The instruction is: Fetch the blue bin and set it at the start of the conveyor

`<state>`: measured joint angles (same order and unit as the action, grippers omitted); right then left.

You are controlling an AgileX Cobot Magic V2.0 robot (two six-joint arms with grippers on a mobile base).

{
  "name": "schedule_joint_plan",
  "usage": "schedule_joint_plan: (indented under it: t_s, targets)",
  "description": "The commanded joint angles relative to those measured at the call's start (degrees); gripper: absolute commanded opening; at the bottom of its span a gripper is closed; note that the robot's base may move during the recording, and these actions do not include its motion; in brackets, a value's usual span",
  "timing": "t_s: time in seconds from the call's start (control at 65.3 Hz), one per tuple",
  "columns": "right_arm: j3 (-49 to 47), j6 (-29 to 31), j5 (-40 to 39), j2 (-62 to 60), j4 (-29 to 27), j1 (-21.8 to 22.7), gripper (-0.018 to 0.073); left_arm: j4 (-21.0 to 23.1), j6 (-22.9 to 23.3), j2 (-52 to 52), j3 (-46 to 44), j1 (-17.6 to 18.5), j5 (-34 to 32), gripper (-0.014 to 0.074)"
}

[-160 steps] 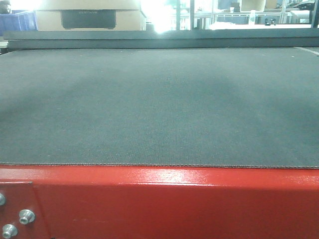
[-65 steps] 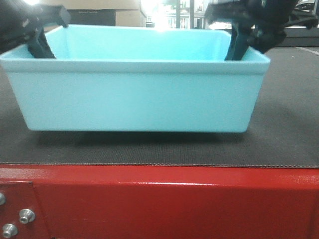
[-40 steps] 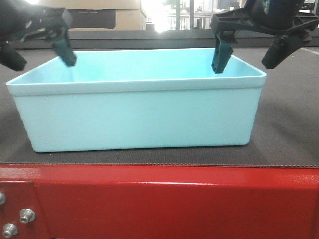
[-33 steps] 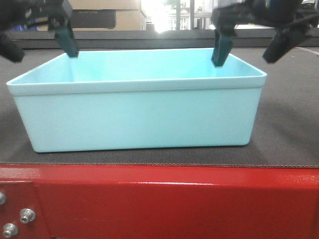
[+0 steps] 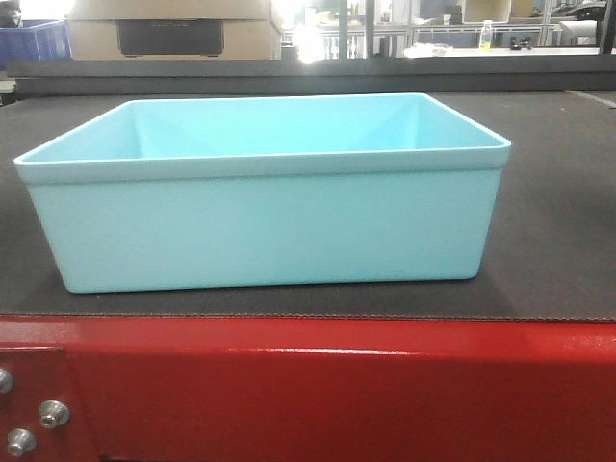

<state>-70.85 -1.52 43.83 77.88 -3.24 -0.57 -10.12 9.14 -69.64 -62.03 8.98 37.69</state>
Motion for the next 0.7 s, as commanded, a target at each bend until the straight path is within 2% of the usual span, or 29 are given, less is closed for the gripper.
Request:
schedule_joint_plan:
  t_s: [0.0,0.184,0.383,0.505,0.689]
  targets:
    - [4.3,0.5,-2.1,-2.1,1.7,0.9,-0.0162,-0.1,0.0,2.8,4.4,-1.5,-0.8,-0.0111]
    - [16.8,0.5,-8.7,-7.3,2.8,0.9,-0.0162,0.8,0.0,9.4,15.4,-1.9,-5.1,-0.0111]
    - [31.3,0.6,-20.4,-18.6,3.2,0.8,-0.0162,3.1,0.0,20.4,26.0,-1.9,-9.8,-0.0111]
    - [38.5,0.6,-25.9,-27.8,4.8,0.5,-0.0162,3.2,0.0,28.7,29.6,-1.9,-11.1,-0.0111]
    - [43.5,0.7,-28.4,-42.9,5.7,0.5,-0.0162,3.0,0.0,41.2,31.6,-1.9,-12.0,-0.0111]
